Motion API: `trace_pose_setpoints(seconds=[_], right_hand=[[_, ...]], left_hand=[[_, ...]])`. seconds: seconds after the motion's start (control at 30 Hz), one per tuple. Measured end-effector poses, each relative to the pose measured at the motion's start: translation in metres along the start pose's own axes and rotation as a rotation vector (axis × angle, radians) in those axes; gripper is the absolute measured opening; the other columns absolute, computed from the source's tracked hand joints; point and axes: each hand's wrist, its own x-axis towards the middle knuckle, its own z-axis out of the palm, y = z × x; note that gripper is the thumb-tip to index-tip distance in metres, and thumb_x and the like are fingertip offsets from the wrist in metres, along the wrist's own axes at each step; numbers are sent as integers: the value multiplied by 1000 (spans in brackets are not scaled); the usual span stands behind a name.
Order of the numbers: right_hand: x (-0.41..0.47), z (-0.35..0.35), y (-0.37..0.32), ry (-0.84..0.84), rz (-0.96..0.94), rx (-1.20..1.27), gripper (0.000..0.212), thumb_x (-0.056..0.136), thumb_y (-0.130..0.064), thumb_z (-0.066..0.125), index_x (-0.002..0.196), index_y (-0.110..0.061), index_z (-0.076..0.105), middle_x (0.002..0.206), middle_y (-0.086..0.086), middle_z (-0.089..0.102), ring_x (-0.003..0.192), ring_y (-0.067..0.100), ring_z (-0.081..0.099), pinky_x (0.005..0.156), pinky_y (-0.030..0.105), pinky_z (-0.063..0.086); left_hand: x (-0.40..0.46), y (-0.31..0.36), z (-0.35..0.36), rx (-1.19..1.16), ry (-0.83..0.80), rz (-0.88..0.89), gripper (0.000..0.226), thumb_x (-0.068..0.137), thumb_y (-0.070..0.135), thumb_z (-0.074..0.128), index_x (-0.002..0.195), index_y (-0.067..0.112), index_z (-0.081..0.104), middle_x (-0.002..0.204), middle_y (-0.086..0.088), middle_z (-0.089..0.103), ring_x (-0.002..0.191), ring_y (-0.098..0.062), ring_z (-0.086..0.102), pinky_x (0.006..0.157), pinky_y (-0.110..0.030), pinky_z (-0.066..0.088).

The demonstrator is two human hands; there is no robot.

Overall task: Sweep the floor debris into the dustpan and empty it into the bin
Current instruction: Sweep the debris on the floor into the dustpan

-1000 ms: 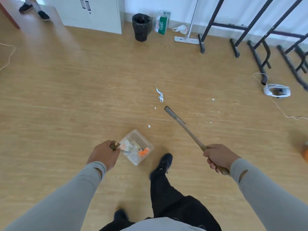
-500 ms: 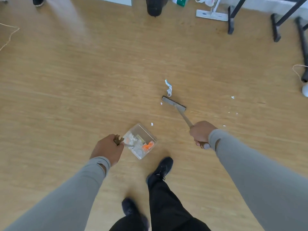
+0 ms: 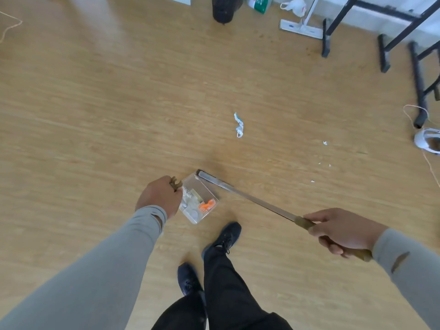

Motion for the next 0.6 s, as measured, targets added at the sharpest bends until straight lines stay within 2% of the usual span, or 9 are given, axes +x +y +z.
trace_pose_setpoints(seconds=[0.17,0.27,0.33,0.43,0.6], right_hand=[[29,41,-35,78,-12,-223,33,96,-13,47,124,-24,59,67,5,51,53,21,46,46,23,35],[44,53,-51,41,-10,-362,30,93,-16,47,118,-25,60,67,4,60,57,23,54,51,24,43],[37,33,-51,-14,-8,-322,30,93,-15,51,120,-26,60,62,6,61,52,20,52,53,27,44],[13,-9,-32,-35,10,-127,35,96,-12,57,128,-25,61,58,10,57,44,19,43,48,28,38],[3,-8,-23,-12,-5,-203,48,97,-15,56,142,-29,52,55,7,56,46,19,44,50,31,41]], left_hand=[[3,1,1,18,9,5,16,97,37,56,87,24,57,82,4,62,70,-18,60,70,-34,54],[3,0,1,9,9,4,18,97,37,55,85,23,57,80,4,63,69,-17,60,66,-32,51],[1,0,0,-1,5,-1,18,97,37,55,84,24,56,80,4,63,69,-17,60,65,-32,50],[2,-1,-1,-19,-5,-2,16,96,34,56,83,25,55,81,4,63,71,-18,61,68,-34,53],[4,4,-3,-10,-11,-3,19,96,34,56,80,26,53,79,3,62,68,-17,59,64,-32,50]])
